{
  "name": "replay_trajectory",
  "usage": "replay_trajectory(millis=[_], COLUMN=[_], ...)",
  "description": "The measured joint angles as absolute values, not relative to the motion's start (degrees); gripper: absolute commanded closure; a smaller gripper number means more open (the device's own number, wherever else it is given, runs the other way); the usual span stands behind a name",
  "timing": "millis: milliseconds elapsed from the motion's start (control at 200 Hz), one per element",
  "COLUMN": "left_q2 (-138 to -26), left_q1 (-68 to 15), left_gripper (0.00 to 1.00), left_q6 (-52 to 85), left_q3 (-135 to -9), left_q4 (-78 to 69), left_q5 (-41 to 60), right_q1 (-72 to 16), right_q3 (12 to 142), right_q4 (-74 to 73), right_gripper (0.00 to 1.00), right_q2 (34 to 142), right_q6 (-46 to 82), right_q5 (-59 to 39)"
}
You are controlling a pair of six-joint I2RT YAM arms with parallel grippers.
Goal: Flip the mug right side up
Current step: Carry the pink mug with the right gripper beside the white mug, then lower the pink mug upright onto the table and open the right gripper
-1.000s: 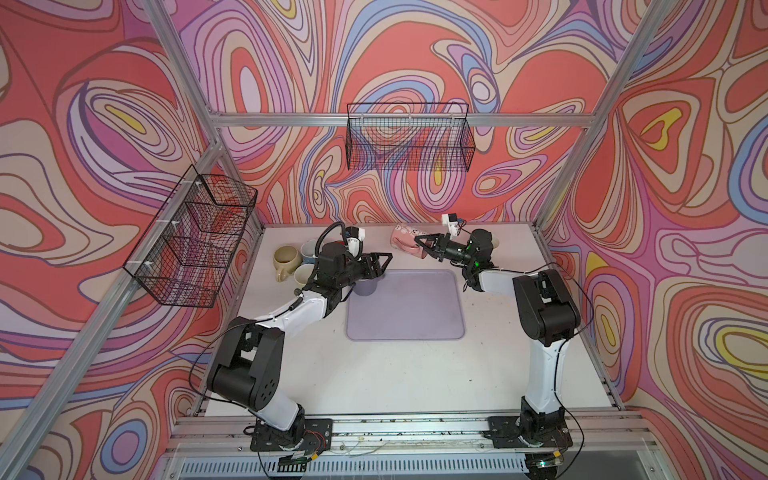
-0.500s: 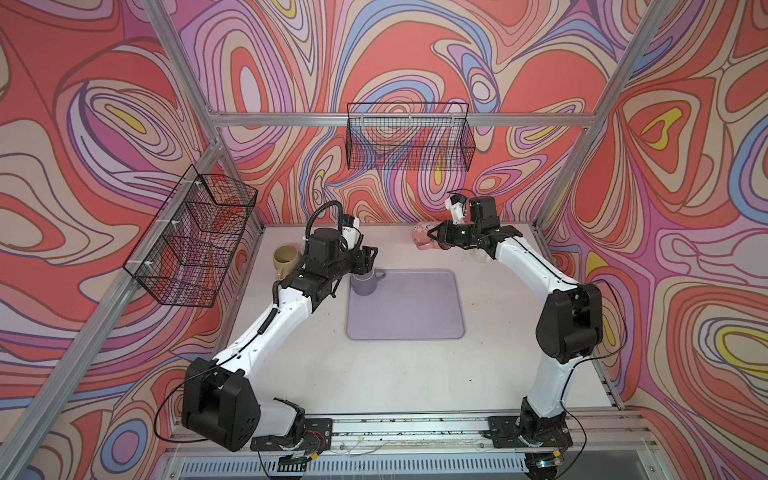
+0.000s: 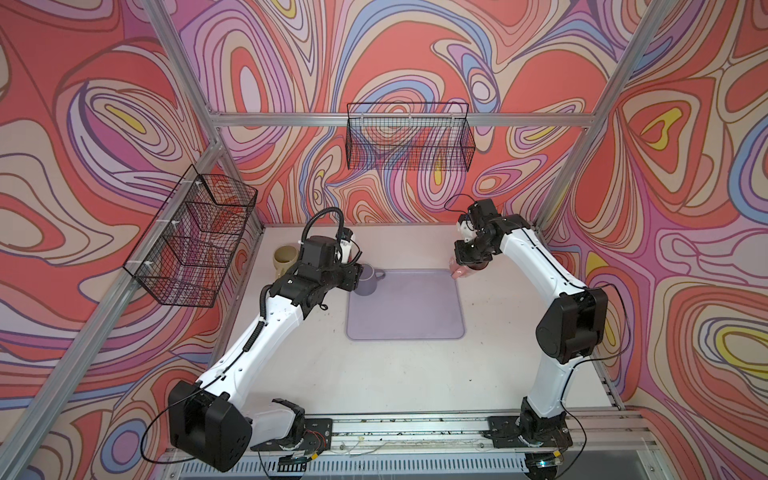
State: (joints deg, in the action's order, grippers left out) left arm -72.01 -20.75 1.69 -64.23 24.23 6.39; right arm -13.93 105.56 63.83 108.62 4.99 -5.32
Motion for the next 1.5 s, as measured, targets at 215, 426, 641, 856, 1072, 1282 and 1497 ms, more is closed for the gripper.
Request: replay_trajectory(millis=[215, 426, 641, 856, 1072, 1282, 1497], left_q2=[-71.66, -71.66, -71.66, -71.66, -71.64, -71.42, -70.89], left_q1=[-20.75, -20.75, -20.75, -20.75, -20.75, -20.75, -20.75], left_gripper=[0.38, 0.38, 0.38, 0.38, 0.38, 0.38, 0.38], left_q6=[1.10, 1.08, 1.08, 1.13, 1.15, 1.15, 1.13], left_q3=[-62.48, -62.11, -62.08, -61.60, -61.60, -61.60, -61.60], left_q4=[24.16, 23.97, 23.77, 23.35, 23.03, 22.94, 22.92], left_q5=[8.40, 9.63, 10.50, 11.51, 12.21, 12.21, 12.21], right_q1=[-12.34, -6.70, 0.08, 1.93, 5.61, 9.34, 10.39], right_q3=[107.59, 106.98, 108.71, 113.49, 121.01, 128.01, 133.36], right_q4=[68.60, 69.04, 68.53, 68.69, 68.77, 68.73, 69.08], right_gripper=[1.00, 1.00, 1.00, 1.00, 1.00, 1.00, 1.00], right_q2=[108.60, 109.19, 113.51, 118.54, 123.39, 130.34, 135.87], right_q6=[1.26, -0.99, -2.02, -2.76, -2.94, -2.37, -1.87], right_q5=[1.76, 2.15, 0.80, -0.36, -3.44, -5.04, -6.28])
